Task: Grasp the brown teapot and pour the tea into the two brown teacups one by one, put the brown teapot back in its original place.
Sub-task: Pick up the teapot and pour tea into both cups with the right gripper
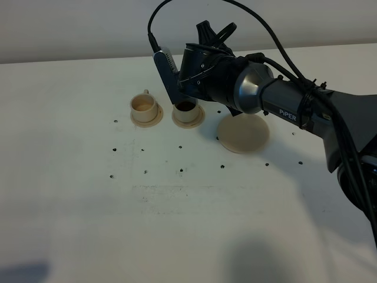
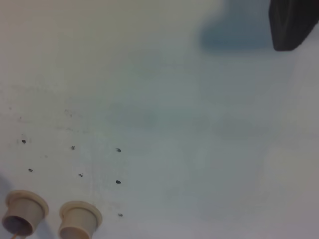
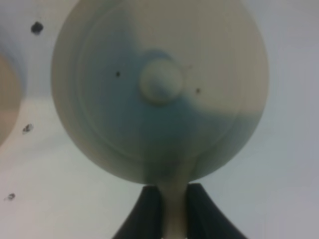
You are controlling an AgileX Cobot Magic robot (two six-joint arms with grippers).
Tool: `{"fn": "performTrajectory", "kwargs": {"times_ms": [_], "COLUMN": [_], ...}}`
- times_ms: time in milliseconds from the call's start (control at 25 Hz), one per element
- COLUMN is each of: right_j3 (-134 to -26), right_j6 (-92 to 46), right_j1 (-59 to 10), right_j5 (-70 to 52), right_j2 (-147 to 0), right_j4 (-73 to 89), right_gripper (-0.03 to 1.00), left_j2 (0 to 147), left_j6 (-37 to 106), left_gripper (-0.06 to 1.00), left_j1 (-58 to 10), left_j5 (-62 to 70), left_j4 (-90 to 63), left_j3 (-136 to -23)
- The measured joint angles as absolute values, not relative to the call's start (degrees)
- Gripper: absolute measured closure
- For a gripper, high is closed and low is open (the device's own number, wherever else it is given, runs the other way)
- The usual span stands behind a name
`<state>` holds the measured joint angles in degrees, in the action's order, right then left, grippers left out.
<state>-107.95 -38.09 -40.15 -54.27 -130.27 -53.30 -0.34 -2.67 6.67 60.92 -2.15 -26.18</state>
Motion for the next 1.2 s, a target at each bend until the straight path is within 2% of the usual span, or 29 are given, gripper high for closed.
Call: {"fn": "performTrajectory", "kwargs": {"times_ms": [1200], "right_j3": [-108.0], "right_j6": [-39.1], "right_j1": [-40.1], "right_j5": [-55.2], "right_j2": [-130.3], "right_j4": [-55.7], "right_gripper": [0.87], "left_j2": [-0.3], "left_j6": [-2.7], "left_gripper": [0.63], "left_j1": [6.7], "left_j5": [60.9], "left_j4": [-2.2], "left_j3": [-26.2]}}
